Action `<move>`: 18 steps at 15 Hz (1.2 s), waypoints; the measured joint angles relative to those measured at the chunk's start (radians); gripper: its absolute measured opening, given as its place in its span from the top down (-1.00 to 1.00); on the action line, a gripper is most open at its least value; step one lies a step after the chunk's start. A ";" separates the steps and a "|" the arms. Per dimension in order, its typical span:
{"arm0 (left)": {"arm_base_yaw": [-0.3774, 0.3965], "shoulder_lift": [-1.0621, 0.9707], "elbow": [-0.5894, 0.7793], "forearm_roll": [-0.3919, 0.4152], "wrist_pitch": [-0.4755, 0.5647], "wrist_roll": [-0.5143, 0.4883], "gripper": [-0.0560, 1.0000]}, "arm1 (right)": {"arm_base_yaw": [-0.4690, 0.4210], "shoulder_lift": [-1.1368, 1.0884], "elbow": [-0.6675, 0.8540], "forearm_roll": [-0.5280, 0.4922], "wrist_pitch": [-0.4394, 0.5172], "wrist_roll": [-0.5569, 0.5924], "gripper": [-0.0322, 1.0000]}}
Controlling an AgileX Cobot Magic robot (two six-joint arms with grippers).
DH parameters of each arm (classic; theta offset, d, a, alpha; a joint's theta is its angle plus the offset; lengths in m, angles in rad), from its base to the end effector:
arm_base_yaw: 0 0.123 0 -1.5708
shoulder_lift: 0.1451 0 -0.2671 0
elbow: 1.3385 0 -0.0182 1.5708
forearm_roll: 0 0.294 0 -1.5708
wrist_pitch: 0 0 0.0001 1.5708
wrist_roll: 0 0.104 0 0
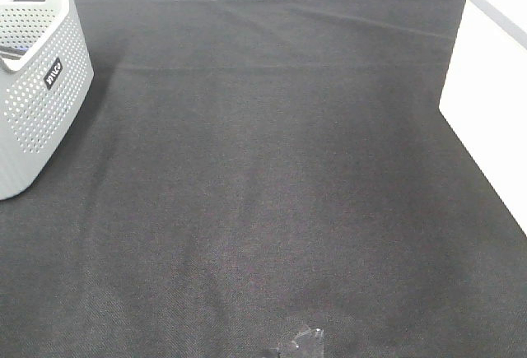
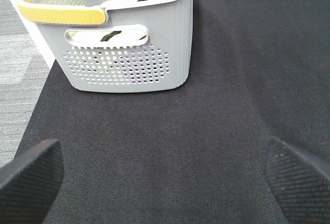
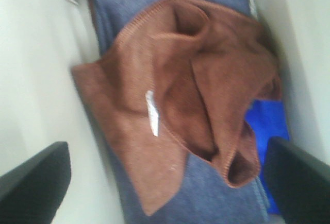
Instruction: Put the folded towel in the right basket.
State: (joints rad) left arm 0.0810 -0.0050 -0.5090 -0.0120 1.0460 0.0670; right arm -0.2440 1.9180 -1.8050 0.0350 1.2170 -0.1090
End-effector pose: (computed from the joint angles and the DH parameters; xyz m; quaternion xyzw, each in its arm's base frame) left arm 0.0614 0.0039 0.2968 -0.0057 0.8456 0.0335 0.5327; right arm 0.4414 -0.1064 0.2706 0.0698 0.9840 -0.0117 0.1637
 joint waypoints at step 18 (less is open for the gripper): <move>0.000 0.000 0.000 0.000 0.000 0.000 -0.98 | 0.162 -1.278 0.976 -0.070 -0.109 0.072 -0.94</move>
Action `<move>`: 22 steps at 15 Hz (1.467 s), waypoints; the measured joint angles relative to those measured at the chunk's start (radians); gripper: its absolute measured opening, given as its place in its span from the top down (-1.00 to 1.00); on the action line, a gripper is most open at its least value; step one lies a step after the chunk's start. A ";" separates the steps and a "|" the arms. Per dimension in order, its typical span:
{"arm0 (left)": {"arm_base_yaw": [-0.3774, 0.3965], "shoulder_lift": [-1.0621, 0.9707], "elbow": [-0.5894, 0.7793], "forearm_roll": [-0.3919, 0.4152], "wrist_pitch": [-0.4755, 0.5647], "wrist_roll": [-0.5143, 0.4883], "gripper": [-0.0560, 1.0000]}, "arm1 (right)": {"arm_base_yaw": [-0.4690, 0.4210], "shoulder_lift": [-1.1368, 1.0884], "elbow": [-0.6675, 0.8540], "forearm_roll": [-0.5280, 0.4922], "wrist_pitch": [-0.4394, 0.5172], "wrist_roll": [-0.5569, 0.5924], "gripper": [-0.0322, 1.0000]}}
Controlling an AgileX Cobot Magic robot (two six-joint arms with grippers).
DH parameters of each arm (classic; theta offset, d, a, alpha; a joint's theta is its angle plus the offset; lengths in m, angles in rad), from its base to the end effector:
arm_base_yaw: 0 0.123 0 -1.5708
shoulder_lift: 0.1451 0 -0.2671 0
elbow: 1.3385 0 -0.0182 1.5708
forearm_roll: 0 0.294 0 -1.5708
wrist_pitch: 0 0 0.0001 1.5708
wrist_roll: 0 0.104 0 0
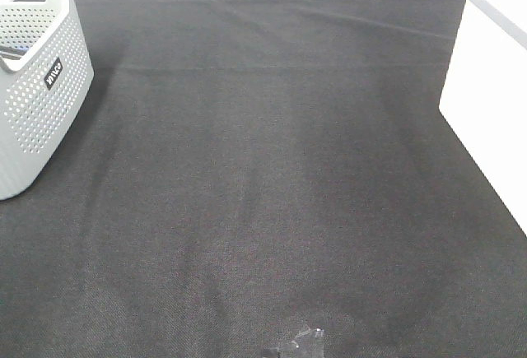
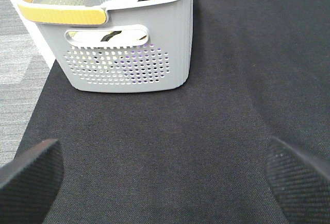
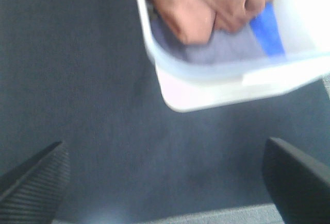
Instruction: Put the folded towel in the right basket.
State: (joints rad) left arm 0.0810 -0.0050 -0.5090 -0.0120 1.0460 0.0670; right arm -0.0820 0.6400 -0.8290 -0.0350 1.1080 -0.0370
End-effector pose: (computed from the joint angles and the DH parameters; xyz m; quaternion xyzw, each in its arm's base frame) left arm 0.0614 0.0039 0.2968 -0.0057 0.8456 0.0335 0.5327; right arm 0.1581 -0.0163 0.3326 0.0193 0.9322 -0.0389 0.3594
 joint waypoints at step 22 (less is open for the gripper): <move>0.000 0.000 0.000 0.000 0.000 0.000 -0.98 | 0.000 -0.643 0.374 0.049 0.001 -0.016 -0.94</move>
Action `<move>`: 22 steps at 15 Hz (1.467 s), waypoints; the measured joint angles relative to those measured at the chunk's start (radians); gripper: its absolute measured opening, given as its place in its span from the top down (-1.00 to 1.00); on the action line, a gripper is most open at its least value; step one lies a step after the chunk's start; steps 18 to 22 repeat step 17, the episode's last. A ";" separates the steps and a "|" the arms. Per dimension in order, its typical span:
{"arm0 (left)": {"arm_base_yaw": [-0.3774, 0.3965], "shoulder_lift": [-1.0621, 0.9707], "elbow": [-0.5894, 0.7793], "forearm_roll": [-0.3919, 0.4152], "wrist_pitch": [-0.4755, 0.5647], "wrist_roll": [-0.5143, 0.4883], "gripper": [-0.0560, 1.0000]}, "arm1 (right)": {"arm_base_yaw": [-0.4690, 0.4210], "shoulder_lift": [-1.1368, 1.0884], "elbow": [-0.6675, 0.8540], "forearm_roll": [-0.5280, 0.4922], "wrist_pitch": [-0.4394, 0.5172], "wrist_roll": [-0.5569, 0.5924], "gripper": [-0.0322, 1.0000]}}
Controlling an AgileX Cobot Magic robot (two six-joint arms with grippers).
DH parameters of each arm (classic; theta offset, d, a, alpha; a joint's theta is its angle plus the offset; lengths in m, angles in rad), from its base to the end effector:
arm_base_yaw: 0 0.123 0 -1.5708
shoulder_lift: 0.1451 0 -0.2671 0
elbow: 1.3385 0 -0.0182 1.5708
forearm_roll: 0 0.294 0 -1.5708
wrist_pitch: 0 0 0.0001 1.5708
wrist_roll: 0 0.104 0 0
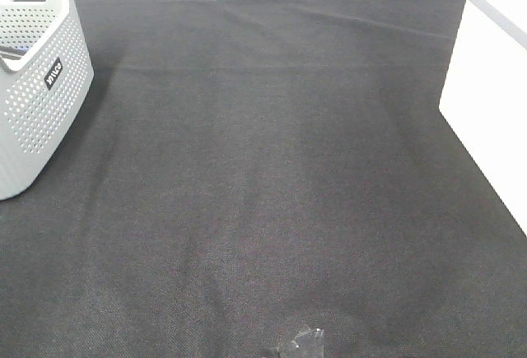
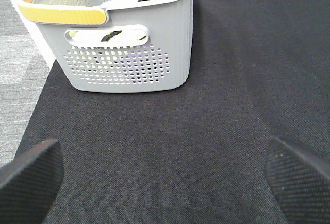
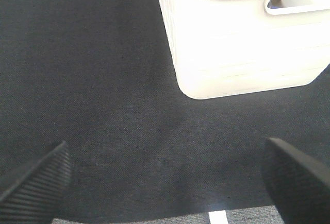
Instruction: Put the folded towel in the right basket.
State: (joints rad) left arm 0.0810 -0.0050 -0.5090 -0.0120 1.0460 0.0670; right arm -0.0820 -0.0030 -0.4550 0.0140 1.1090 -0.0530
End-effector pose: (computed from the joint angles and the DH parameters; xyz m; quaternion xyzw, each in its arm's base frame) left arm 0.0614 0.0039 0.2968 -0.0057 0.8456 0.0335 0.5327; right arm 0.0653 -0.0041 0.2732 0.0124 0.8758 -0.0256 0.4819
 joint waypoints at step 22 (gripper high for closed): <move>0.000 0.000 0.000 0.000 0.000 0.000 -0.98 | 0.012 0.000 0.000 0.005 0.000 0.000 -0.94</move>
